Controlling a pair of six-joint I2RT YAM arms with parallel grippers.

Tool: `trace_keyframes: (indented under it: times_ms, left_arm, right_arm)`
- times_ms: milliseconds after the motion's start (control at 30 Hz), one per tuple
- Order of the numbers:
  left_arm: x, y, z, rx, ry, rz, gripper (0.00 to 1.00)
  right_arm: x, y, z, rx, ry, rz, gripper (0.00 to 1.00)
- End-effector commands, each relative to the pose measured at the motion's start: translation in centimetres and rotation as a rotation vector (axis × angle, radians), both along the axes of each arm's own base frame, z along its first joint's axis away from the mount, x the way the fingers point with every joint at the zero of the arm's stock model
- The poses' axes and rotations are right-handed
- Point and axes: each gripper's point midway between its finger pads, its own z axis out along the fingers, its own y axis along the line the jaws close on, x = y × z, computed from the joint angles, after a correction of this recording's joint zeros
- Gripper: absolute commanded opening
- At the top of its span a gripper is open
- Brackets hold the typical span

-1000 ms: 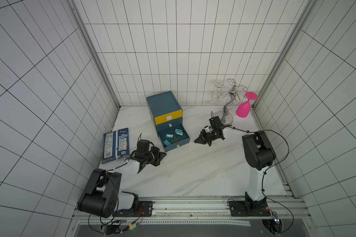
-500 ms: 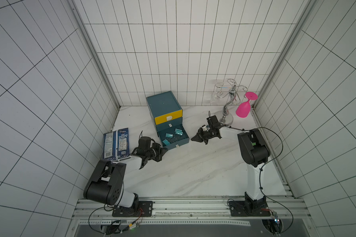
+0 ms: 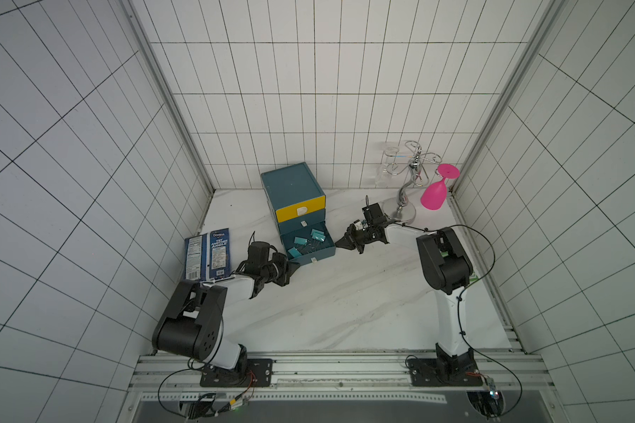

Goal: Put the binder clips in the drawer according to color
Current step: Close the drawer in the storage box.

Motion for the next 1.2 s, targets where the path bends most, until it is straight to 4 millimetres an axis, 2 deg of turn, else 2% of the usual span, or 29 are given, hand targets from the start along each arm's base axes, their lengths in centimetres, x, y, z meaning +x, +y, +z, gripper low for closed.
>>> trace_keyframes:
  times_ms: [0, 333, 433, 533, 700, 1167]
  left_arm:
    - [1.5, 0.2, 1.1, -0.007, -0.052, 0.008, 0.00]
    - [1.5, 0.1, 1.1, -0.015, -0.049, -0.005, 0.00]
    - [1.6, 0.1, 1.1, -0.015, -0.048, -0.006, 0.00]
    - [1.5, 0.1, 0.9, -0.016, -0.044, -0.011, 0.00]
    - [1.7, 0.1, 0.9, -0.018, -0.043, -0.017, 0.00]
    - [3.3, 0.8, 1.2, -0.012, -0.048, -0.012, 0.00]
  right_arm:
    - [0.2, 0.8, 0.4, 0.022, 0.002, 0.008, 0.00]
    - [-2.0, -1.0, -0.3, -0.030, 0.013, -0.011, 0.00]
    - [-2.5, -1.0, -0.3, -0.031, 0.010, -0.002, 0.00]
    - [-2.8, -0.1, 0.0, -0.014, 0.002, 0.018, 0.00]
    - [-2.1, 1.1, 0.8, 0.011, -0.011, 0.026, 0.00]
    - [0.7, 3.1, 1.9, 0.055, -0.014, 0.008, 0.00]
